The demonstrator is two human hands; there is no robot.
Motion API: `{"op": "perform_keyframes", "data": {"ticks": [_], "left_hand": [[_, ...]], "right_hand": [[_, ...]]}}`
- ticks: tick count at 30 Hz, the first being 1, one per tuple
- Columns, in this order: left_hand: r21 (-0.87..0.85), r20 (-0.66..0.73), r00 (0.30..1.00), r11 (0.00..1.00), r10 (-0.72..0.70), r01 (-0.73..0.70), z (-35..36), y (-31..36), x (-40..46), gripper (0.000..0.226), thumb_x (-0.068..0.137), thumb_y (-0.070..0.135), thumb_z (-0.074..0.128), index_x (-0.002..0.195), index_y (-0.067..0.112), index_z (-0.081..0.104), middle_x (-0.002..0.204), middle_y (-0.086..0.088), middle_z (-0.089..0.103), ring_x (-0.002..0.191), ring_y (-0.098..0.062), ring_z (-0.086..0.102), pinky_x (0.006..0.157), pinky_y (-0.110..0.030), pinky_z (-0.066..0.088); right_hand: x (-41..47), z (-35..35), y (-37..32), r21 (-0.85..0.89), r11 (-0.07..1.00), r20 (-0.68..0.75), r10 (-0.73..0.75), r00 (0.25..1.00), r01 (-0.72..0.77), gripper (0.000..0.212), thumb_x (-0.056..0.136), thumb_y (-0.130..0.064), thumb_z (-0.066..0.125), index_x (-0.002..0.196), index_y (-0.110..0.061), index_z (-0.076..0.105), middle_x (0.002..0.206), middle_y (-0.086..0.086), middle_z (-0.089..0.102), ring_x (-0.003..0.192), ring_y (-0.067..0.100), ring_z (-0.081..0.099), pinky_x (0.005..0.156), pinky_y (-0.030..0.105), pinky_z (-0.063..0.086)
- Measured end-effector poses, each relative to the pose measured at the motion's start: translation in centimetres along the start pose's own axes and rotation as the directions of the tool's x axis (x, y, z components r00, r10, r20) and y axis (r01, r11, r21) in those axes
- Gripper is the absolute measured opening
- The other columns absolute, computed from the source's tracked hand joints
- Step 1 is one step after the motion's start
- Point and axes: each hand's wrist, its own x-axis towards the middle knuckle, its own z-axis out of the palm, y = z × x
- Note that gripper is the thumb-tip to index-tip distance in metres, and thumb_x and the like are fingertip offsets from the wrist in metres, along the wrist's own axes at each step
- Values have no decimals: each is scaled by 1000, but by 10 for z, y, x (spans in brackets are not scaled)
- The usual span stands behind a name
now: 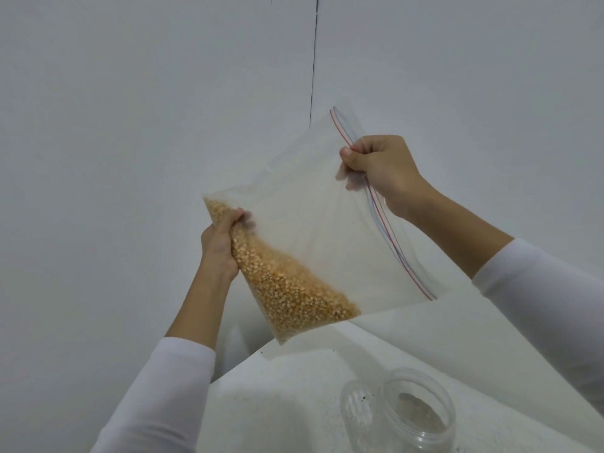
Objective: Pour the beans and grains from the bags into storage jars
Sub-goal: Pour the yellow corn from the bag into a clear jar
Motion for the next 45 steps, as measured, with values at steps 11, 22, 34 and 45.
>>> {"op": "perform_keyframes", "data": {"ticks": [11, 22, 34, 45], "left_hand": [[18, -41, 993, 993, 113, -113, 7, 17, -7, 14, 88, 9, 64, 74, 9, 60, 53, 4, 65, 45, -9, 59, 48, -21, 52], [76, 20, 988, 985, 152, -153, 14, 27, -16, 22, 95, 18, 57, 75, 9, 62, 62, 2, 70, 49, -9, 61, 51, -22, 50], [45, 119, 985, 991, 121, -127, 25, 48, -35, 44, 92, 16, 61, 50, 13, 73, 65, -1, 72, 58, -11, 69, 67, -25, 57], [67, 151, 976, 984, 154, -166, 33, 65, -44, 47, 93, 14, 59, 48, 11, 71, 60, -1, 71, 55, -9, 67, 56, -19, 55]], "right_hand": [[-18, -15, -8, 83, 994, 51, 63, 997, -67, 25, 93, -6, 57, 69, -2, 62, 63, 7, 67, 46, 13, 55, 51, 20, 49], [-35, -41, -9, -65, 995, 76, 86, 993, -82, 13, 87, -6, 66, 79, 3, 69, 74, 12, 71, 52, 16, 63, 54, 20, 52], [-52, -58, -13, 21, 988, -16, 153, 988, -152, 11, 78, -9, 75, 80, 1, 71, 79, 13, 72, 55, 20, 67, 61, 24, 57], [-73, -61, -17, 63, 983, -69, 176, 982, -172, 8, 73, -1, 78, 77, 1, 71, 73, 15, 69, 54, 22, 68, 63, 26, 59]]}}
